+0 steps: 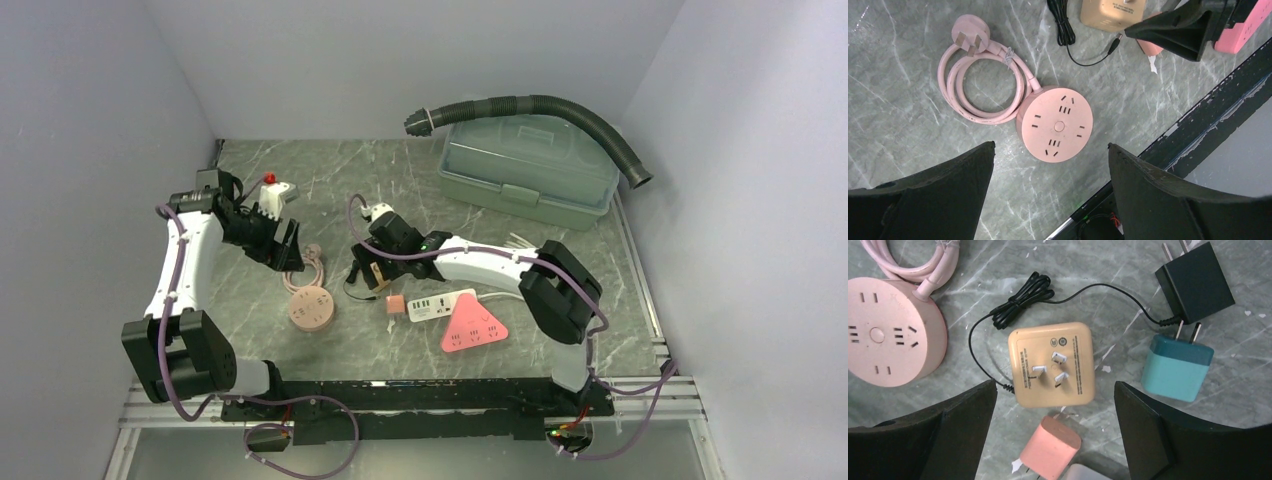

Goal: Insert the plug
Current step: Pick up the plug from the center of the board.

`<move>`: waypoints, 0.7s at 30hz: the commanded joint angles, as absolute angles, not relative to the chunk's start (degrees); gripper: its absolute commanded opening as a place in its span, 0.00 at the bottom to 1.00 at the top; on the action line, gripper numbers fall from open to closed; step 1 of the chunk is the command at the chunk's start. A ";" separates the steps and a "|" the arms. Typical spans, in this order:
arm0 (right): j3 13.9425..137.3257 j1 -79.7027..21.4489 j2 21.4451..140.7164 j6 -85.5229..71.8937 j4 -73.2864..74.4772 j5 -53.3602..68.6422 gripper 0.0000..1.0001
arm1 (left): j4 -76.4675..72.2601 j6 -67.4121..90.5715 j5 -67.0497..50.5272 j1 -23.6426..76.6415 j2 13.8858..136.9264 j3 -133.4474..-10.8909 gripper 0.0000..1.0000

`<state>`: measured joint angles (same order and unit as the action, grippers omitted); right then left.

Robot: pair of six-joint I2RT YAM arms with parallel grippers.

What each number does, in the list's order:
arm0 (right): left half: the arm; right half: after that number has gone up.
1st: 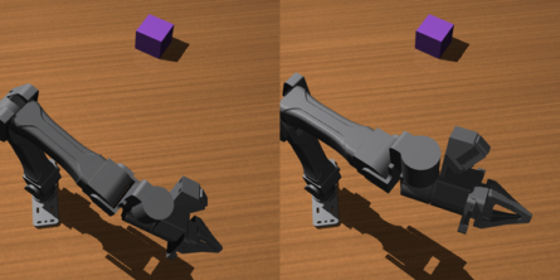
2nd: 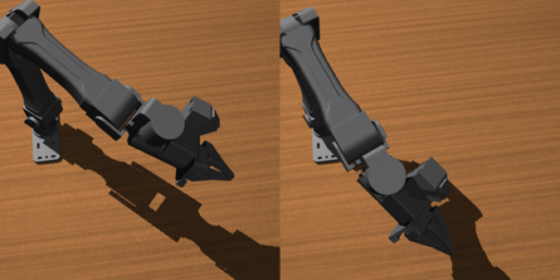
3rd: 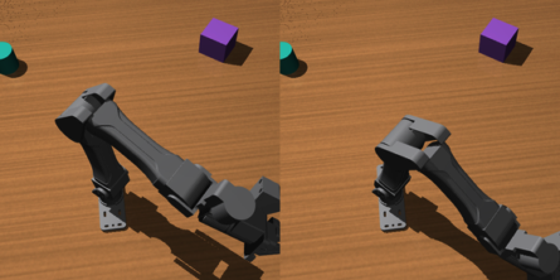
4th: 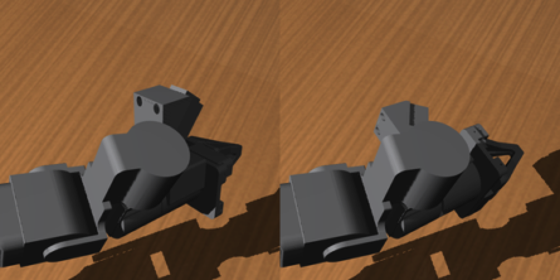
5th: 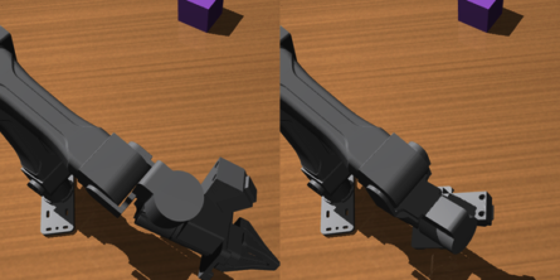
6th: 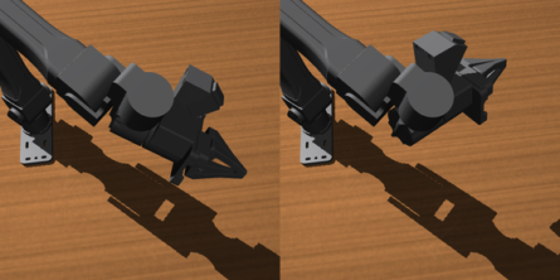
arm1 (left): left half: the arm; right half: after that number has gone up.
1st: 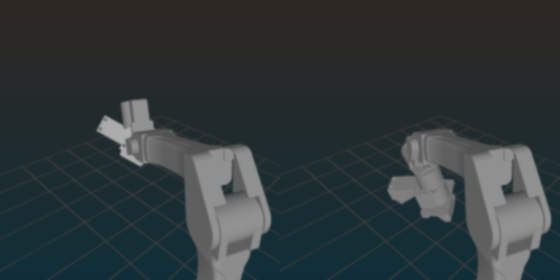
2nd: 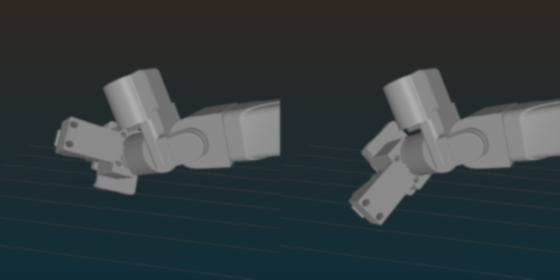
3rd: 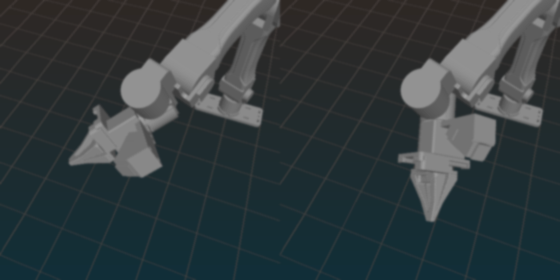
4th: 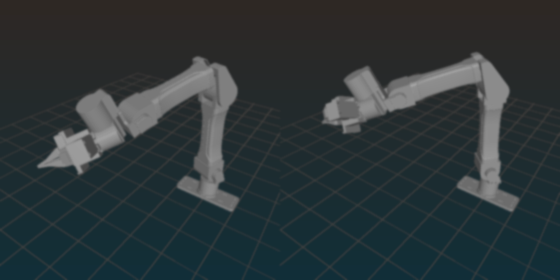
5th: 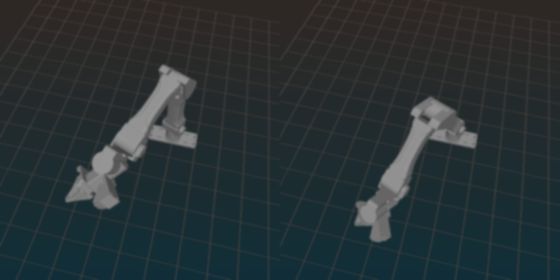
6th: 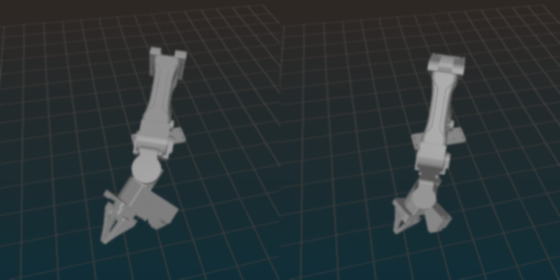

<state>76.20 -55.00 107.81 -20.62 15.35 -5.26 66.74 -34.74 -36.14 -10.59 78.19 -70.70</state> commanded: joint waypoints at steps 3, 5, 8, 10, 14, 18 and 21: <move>77.92 -55.33 110.27 -17.87 9.14 -7.06 0.83 | 68.05 -35.94 -35.94 -10.81 77.23 -70.64 0.86; 78.29 -55.33 111.21 -17.91 8.91 -6.64 0.66 | 68.40 -35.57 -36.56 -10.80 77.42 -71.47 0.85; 77.35 -55.43 111.02 -17.83 7.53 -4.83 0.45 | 68.70 -35.53 -37.47 -10.80 77.52 -72.34 0.85; 77.16 -55.45 111.02 -17.84 7.70 -4.21 0.42 | 69.00 -35.92 -38.91 -10.80 77.26 -72.76 0.87; 76.96 -55.46 109.57 -18.46 8.41 -2.37 0.34 | 68.99 -37.31 -43.70 -10.77 75.57 -72.90 0.99; 81.41 -55.26 105.88 -19.57 13.63 -0.93 0.33 | 69.46 -40.57 -50.05 -10.67 73.52 -73.36 1.00; 85.45 -54.53 103.01 -22.09 17.85 4.07 0.33 | 69.18 -42.78 -52.07 -10.64 71.52 -73.47 1.00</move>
